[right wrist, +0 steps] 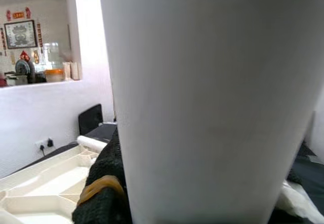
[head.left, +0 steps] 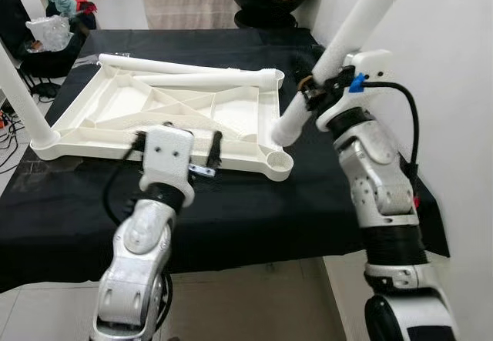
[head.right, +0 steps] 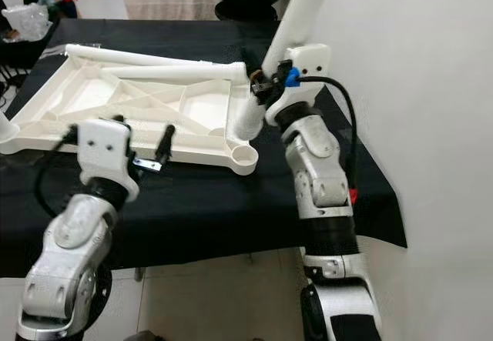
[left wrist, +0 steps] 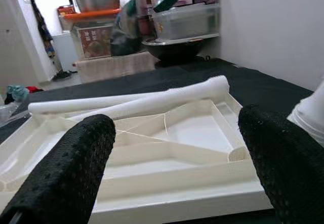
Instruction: Building children table
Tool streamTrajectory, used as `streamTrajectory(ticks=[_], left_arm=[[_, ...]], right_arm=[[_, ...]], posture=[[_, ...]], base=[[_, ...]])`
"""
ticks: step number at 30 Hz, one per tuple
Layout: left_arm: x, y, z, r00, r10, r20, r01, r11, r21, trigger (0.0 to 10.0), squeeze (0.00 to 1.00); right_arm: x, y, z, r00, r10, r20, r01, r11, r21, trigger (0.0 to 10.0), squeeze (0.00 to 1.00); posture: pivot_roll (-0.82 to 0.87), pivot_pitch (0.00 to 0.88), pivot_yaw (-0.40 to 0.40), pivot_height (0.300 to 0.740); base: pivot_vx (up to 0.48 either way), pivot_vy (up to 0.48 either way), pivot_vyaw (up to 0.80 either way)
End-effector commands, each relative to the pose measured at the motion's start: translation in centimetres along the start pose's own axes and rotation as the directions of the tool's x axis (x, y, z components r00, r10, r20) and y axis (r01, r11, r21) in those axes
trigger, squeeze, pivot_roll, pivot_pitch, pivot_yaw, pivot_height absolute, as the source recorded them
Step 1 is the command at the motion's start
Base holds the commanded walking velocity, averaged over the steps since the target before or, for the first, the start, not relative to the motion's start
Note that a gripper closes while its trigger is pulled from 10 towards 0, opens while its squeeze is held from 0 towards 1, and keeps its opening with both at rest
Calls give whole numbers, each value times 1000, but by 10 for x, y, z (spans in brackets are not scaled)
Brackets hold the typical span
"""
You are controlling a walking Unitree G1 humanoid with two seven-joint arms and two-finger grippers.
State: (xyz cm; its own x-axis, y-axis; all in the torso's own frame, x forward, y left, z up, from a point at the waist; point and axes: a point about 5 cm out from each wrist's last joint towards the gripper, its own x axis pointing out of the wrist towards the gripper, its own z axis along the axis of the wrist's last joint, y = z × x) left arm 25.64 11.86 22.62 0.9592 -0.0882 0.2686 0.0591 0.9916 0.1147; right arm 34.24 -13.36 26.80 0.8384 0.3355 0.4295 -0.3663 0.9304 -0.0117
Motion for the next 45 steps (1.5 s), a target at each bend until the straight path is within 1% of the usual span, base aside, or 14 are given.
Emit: streamTrajectory(ticks=[1,4,5,9,12,15,20,25,32,39,41,42,45], left_arm=[[2,1,1,1000,0,-5,0,1000,17,10000,0],[2,0,2,1000,-5,-2,5,1000,23,10000,0],[4,0,3,1000,-10,3,10,999,32,10000,0],[5,0,3,1000,-11,4,11,999,34,10000,0],[5,0,3,1000,-11,7,11,999,37,10000,0],[7,1,5,1000,-14,13,13,999,48,10000,0],[8,1,5,1000,-17,13,16,999,47,10000,0],[7,0,3,1000,-29,12,28,997,73,10000,0],[7,-1,2,999,-35,7,34,996,79,10000,0],[7,1,1,1000,-19,5,18,997,74,10000,0],[8,2,1,1000,-9,2,9,998,66,10000,0],[8,4,0,1000,1,-2,-1,998,60,10000,0],[8,4,-1,1000,3,-2,-3,998,59,10000,0]], right_arm=[[-2,4,0,1000,4,-2,-4,1000,-1,10000,0],[-3,5,0,1000,5,-4,-5,1000,-7,10000,0],[-3,7,-1,1000,5,-12,-6,1000,-28,10000,0],[-3,7,-1,1000,-1,-14,1,1000,-28,10000,0],[-3,6,-1,1000,-15,-14,15,1000,-17,10000,0],[-3,5,0,999,-38,-16,38,999,-2,10000,0],[-3,4,1,999,-42,-20,42,999,-7,10000,0],[-3,3,2,999,-47,-17,47,999,-8,10000,0],[-2,3,3,999,-50,-14,50,999,-10,10000,0],[0,1,5,999,-54,-8,54,999,-6,10000,0],[0,0,6,998,-56,-5,56,998,-7,10000,0],[1,-4,8,998,-65,0,65,998,-9,10000,0],[2,-5,8,998,-68,2,68,998,-11,10000,0]], posture=[[32,69,-66,740],[32,69,-66,740],[30,63,-64,740],[28,59,-65,740],[30,56,-64,740],[31,52,-63,740],[33,54,-64,740],[32,53,-61,740],[34,55,-66,740],[31,57,-64,740],[31,57,-64,740],[31,57,-64,740],[29,54,-63,740]], base=[[0,0,0],[0,0,0],[0,0,594],[0,0,538],[0,0,0],[245,0,0],[266,0,0],[280,0,0],[296,0,0],[286,0,0],[0,0,0],[0,0,0],[0,0,0]])
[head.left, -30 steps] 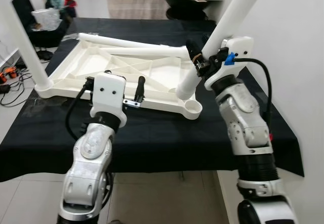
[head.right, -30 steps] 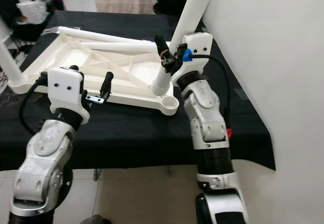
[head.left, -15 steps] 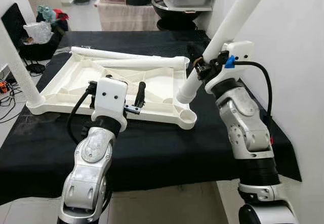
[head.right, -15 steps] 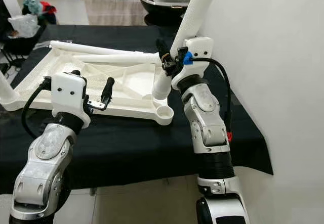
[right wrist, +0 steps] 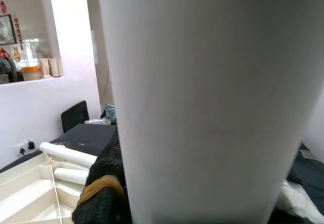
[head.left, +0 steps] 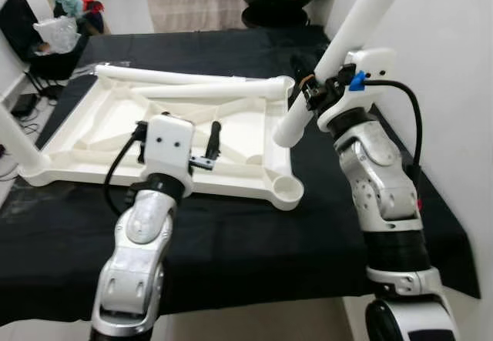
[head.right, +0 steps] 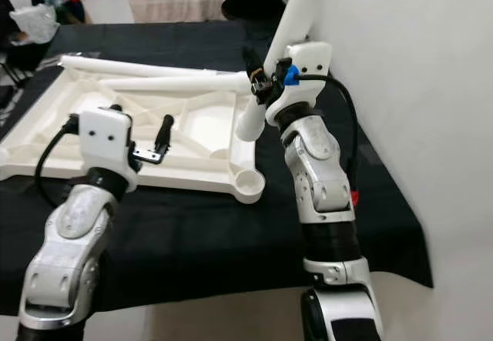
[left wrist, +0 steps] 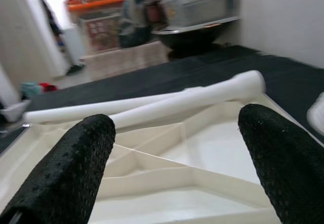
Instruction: Building children table
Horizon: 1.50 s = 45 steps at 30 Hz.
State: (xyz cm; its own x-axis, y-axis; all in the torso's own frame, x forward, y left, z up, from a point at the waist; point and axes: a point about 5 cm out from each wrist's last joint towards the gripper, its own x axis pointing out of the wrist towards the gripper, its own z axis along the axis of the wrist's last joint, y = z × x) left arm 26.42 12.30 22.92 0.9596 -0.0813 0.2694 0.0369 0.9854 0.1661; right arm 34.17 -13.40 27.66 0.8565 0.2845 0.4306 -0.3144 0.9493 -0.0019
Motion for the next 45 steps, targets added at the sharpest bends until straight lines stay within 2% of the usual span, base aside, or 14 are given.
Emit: streamTrajectory(ticks=[1,16,17,25,29,35,36,37,38,39,42,43,44,45], left_arm=[[0,-1,-1,1000,-4,-1,4,1000,3,10000,0],[3,-1,1,1000,-6,9,6,1000,2,10000,0],[2,-2,0,1000,-13,6,13,1000,-7,10000,0],[-1,-6,1,1000,-30,2,30,999,-15,10000,0],[-8,-12,4,998,-58,-3,58,998,-27,10000,0],[-14,-16,5,997,-81,-10,80,996,-35,10000,0],[-17,-18,7,996,-89,-12,89,996,-32,10000,0],[-17,-18,7,996,-89,-12,89,996,-32,10000,0],[-20,-19,9,995,-97,-14,96,995,-33,10000,0],[-26,-20,11,994,-105,-23,105,994,-37,10000,0],[-26,-20,11,994,-105,-23,105,994,-37,10000,0],[-28,-20,11,994,-106,-30,105,994,-39,10000,0],[-30,-21,11,993,-110,-37,108,993,-41,10000,0],[-30,-21,11,993,-110,-37,108,993,-41,10000,0]], right_arm=[[-1,-6,1,1000,-18,1,18,1000,3,10000,0],[-1,-4,0,1000,19,-13,-19,1000,0,10000,0],[3,-9,2,1000,24,-20,-25,999,-24,10000,0],[15,-20,6,997,64,-45,-66,997,-35,10000,0],[25,-40,-3,986,100,-135,-108,992,-59,10000,0],[28,-44,-5,979,130,-159,-141,988,-58,10000,0],[28,-44,-6,963,194,-188,-206,977,-47,10000,0],[28,-44,-6,963,194,-188,-206,977,-47,10000,0],[27,-46,-6,941,260,-218,-272,962,-30,10000,0],[23,-50,-3,897,363,-253,-375,927,1,10000,0],[23,-50,-3,897,363,-253,-375,927,1,10000,0],[20,-54,2,878,405,-257,-417,909,7,10000,0],[18,-59,9,856,455,-245,-458,888,50,10000,0],[18,-59,9,856,455,-245,-458,888,50,10000,0]], posture=[[28,50,-62,740],[25,45,-57,740],[27,47,-62,740],[35,60,-68,740],[45,103,-75,740],[53,128,-78,740],[64,169,-76,740],[64,169,-76,740],[65,179,-77,740],[70,217,-71,740],[70,217,-71,740],[69,226,-68,740],[68,237,-63,740],[68,237,-63,740]], base=[[0,0,0],[0,0,0],[0,0,0],[0,0,0],[0,0,0],[0,0,0],[0,0,0],[0,0,0],[0,0,0],[0,0,0],[0,0,0],[0,0,0],[0,0,0],[0,0,0]])
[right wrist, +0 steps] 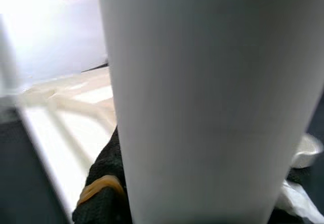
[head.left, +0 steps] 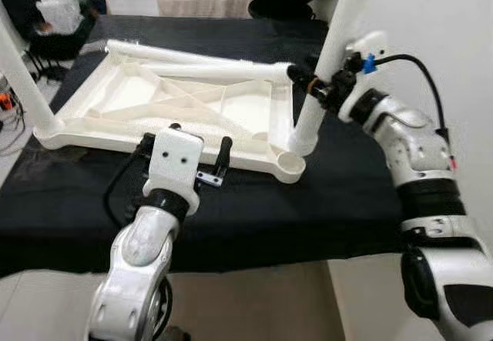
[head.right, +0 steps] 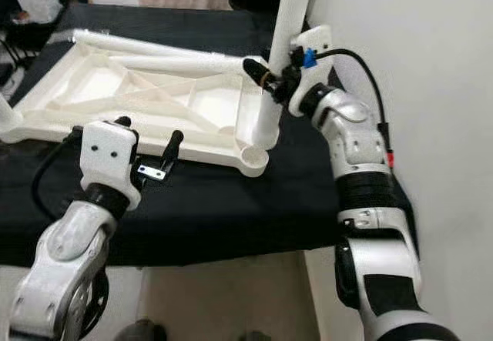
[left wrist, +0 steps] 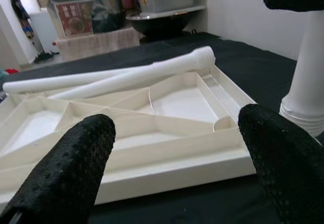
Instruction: Building children table
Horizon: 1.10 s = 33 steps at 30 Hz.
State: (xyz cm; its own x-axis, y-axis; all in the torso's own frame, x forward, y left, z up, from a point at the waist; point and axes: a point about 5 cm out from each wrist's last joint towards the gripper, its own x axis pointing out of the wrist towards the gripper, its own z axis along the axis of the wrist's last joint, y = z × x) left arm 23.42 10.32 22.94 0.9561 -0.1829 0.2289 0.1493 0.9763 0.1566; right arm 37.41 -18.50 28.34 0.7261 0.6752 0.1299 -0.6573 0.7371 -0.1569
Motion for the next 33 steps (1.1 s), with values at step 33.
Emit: streamTrajectory(ticks=[33], left_arm=[[-38,-39,-23,927,-328,-179,308,942,-130,10000,0]], right_arm=[[12,-9,43,916,391,90,-393,919,10,10000,0]], posture=[[69,269,-70,740]], base=[[0,0,0]])
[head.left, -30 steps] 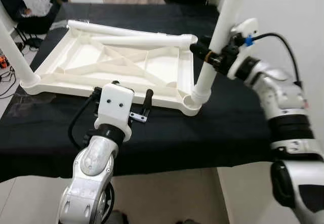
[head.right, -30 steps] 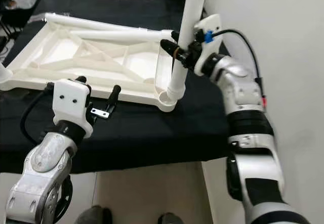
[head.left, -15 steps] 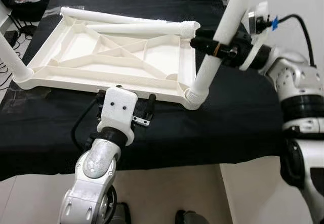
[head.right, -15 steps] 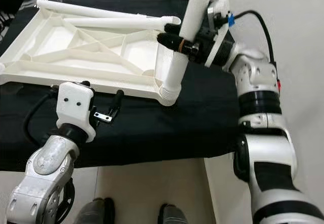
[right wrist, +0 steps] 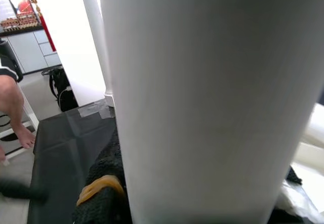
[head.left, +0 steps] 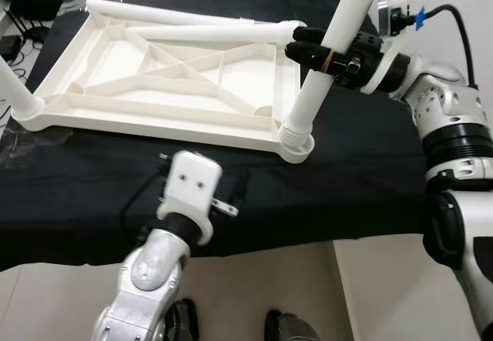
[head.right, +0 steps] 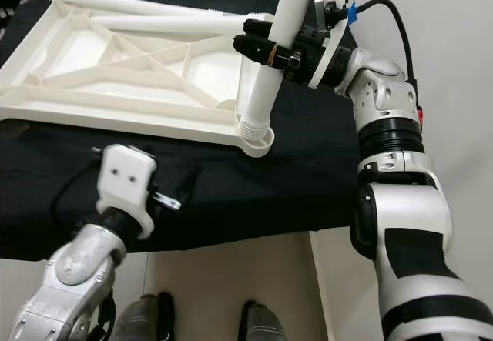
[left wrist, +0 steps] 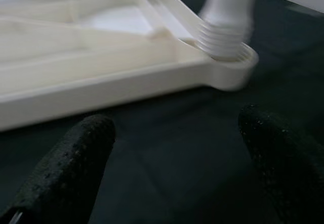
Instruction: Building children table
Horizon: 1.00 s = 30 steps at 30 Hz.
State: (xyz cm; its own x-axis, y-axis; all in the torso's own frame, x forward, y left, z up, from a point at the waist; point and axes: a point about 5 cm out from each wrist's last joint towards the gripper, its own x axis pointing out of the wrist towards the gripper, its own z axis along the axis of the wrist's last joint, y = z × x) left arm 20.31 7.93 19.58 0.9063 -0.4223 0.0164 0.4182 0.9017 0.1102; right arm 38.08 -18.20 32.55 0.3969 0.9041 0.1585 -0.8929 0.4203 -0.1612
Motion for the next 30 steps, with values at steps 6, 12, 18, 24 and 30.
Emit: streamTrajectory(ticks=[6,12,18,24,30], left_arm=[[-8,-14,-7,989,-142,-28,141,990,-22,10000,0],[-10,-17,-11,989,-145,-39,144,989,-28,10000,0],[-12,-15,-13,989,-137,-47,135,990,-31,10000,0],[-14,-16,-14,987,-150,-49,149,989,-24,10000,0],[-15,-16,-14,987,-152,-48,152,988,-17,10000,0]], right_arm=[[0,-1,2,1000,27,-16,-27,999,-33,10000,0],[-3,-1,4,999,39,-10,-40,998,-47,10000,0],[-9,2,3,995,94,-33,-96,993,-65,10000,0],[-10,4,-6,991,110,-79,-116,990,-81,10000,0],[-11,3,-10,990,94,-102,-103,991,-86,10000,0]], posture=[[68,270,-66,740],[72,267,-64,740],[74,254,-60,740],[81,248,-55,740],[82,249,-54,740]], base=[[0,0,0],[0,0,0],[0,0,0],[0,0,0],[0,0,0]])
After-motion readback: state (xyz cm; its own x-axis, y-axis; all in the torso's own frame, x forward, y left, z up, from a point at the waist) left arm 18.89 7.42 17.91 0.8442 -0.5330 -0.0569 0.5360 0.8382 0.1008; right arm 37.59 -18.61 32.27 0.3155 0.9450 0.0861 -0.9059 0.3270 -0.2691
